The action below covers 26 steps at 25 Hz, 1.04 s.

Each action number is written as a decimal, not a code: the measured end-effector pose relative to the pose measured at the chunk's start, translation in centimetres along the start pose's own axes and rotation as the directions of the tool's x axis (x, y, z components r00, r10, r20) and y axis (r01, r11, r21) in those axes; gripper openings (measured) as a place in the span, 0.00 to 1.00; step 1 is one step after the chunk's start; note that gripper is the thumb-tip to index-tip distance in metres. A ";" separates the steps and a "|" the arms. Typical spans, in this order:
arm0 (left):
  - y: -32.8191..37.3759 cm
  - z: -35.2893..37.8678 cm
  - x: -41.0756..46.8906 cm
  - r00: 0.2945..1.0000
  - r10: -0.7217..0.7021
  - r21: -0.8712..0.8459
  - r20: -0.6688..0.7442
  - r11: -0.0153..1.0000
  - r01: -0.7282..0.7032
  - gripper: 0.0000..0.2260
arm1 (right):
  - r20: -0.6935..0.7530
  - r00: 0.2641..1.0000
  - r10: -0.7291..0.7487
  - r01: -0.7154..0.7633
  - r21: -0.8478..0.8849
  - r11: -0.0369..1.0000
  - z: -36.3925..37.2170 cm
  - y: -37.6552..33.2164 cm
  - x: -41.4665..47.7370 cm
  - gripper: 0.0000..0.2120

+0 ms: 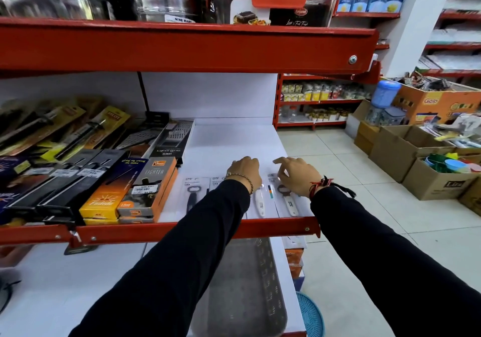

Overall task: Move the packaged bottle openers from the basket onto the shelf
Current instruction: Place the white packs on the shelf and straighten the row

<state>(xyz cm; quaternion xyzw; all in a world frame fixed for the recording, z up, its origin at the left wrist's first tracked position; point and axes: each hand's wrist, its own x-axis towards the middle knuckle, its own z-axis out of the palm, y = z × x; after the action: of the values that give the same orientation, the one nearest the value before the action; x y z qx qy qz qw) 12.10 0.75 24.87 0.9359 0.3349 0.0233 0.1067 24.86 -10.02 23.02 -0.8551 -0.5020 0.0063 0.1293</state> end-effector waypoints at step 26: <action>-10.6 -2.6 -12.4 0.984 -0.144 0.352 0.103 0.931 0.099 0.26 | 0.370 0.929 -0.010 0.035 -0.060 0.998 2.1 -8.5 -2.9 0.34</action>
<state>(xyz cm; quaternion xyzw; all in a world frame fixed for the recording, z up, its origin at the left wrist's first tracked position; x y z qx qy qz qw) -4.40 1.41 25.47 0.9171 0.3836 -0.1023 -0.0370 15.86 -8.11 22.54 -0.8366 -0.5270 0.1494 0.0047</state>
